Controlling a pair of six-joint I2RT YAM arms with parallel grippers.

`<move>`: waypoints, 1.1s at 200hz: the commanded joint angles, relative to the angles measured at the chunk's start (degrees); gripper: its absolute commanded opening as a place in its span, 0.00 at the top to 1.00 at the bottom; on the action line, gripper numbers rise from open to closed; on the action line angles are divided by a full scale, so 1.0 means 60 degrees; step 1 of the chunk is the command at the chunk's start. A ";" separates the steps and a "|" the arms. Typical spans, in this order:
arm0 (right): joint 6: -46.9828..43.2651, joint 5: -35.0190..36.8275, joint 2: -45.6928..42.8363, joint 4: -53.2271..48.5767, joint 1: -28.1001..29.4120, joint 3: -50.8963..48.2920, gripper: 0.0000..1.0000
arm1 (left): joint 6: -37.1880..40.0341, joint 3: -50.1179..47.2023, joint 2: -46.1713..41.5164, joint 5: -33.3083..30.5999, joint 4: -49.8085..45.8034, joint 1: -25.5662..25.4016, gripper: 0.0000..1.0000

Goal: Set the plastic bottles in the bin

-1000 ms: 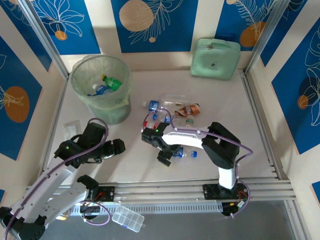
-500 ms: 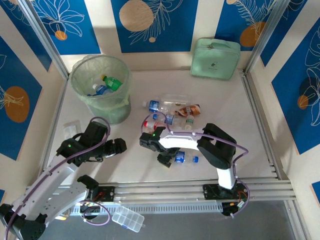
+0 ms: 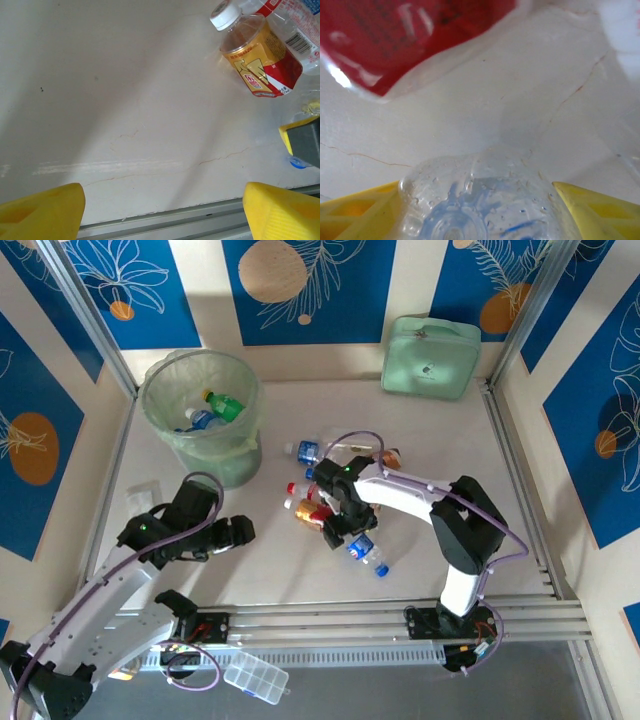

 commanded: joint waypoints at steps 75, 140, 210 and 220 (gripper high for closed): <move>0.0432 -0.2520 -0.1592 0.0435 -0.0852 -0.0209 0.30 | 0.0701 0.0249 0.0092 0.1304 0.1429 0.0062 0.14; 0.0718 -0.4581 -0.3715 0.1115 -0.1870 0.0206 0.30 | 0.2952 0.0991 -0.0050 0.1840 0.3322 -0.0114 0.12; 0.1691 -0.6432 -0.4071 0.2249 -0.2350 0.1497 0.30 | 0.4666 0.1934 0.1662 0.3276 0.6449 -0.1186 0.04; 0.1909 -0.6535 -0.4093 0.2452 -0.2420 0.1587 0.30 | 0.4664 0.2050 0.1980 0.3560 0.6787 -0.1334 0.04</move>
